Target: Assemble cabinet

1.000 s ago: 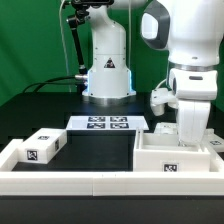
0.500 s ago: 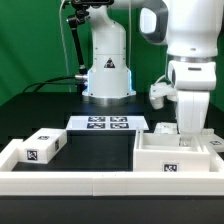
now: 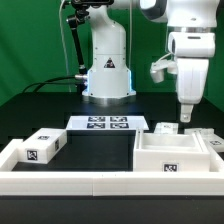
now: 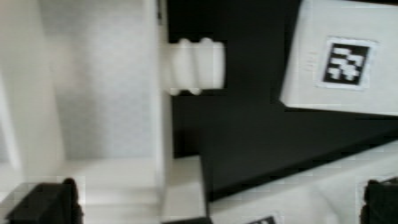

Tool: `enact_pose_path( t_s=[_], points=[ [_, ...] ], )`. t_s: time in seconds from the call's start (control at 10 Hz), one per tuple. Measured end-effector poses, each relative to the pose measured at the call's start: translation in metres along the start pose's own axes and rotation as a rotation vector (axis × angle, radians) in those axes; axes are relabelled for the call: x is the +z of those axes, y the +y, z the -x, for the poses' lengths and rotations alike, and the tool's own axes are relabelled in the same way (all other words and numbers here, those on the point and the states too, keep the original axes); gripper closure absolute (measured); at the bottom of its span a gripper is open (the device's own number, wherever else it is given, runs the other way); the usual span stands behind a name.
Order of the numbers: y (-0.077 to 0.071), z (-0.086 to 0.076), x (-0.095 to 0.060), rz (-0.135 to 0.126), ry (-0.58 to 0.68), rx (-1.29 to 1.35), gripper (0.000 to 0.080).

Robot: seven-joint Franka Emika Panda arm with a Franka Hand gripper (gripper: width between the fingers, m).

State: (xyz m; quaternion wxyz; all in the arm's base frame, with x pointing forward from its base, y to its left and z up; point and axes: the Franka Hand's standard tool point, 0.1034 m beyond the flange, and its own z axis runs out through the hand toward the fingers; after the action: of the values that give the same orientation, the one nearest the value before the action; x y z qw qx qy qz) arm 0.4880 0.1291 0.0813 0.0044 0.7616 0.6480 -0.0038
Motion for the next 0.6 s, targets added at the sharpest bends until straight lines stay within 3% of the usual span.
enact_pose_path(
  t_s=[0.3,0.4,0.6],
  points=[
    [-0.031,-0.032,0.016,-0.038,0.014,-0.007,0.0002],
    [-0.035,-0.036,0.022,-0.049,0.016,-0.009,0.0002],
    [-0.033,-0.033,0.021,-0.048,0.016,-0.003,0.0002]
  ],
)
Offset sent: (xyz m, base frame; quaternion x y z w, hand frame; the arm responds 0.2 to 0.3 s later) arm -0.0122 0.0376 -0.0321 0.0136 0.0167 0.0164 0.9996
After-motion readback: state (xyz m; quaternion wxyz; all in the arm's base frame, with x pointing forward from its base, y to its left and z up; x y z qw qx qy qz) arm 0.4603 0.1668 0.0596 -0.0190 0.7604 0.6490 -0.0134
